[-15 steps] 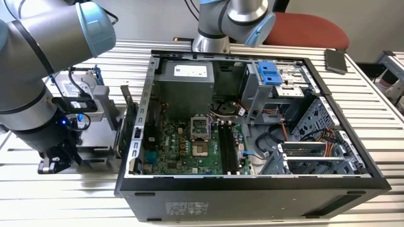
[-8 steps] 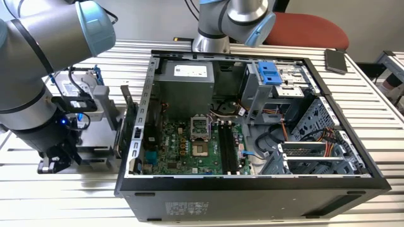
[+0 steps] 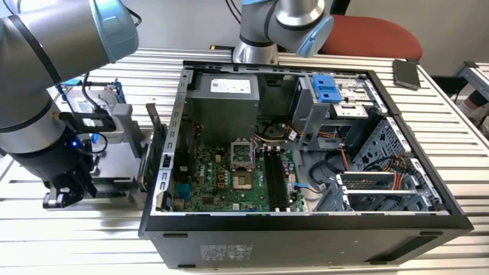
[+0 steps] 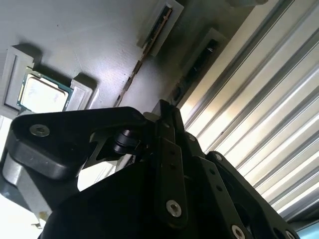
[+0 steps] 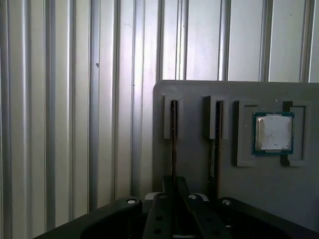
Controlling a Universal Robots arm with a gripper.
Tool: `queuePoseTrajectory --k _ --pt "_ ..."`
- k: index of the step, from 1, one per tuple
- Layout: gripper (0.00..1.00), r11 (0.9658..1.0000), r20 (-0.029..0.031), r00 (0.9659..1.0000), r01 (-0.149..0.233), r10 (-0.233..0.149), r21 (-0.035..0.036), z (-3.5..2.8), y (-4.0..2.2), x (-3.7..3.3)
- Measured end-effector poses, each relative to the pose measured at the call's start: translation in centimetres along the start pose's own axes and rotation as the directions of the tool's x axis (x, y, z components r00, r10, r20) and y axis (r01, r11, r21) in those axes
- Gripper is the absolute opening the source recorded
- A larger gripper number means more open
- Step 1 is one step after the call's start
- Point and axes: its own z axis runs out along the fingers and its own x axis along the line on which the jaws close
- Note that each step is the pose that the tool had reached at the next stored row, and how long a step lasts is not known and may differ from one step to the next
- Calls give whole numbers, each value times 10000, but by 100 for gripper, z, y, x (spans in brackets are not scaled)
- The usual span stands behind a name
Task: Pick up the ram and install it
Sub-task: 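Pick up the ram and move it above insertion slot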
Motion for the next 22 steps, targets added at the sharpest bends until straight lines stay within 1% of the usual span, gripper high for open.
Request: queuePoseTrajectory --k 13,18,22 --pt "0 10000 1 10000 0 0 1 -378 2 -11" --pt "0 10000 1 10000 0 0 1 -505 3 -14" --pt "0 10000 1 10000 0 0 1 -595 4 -17"
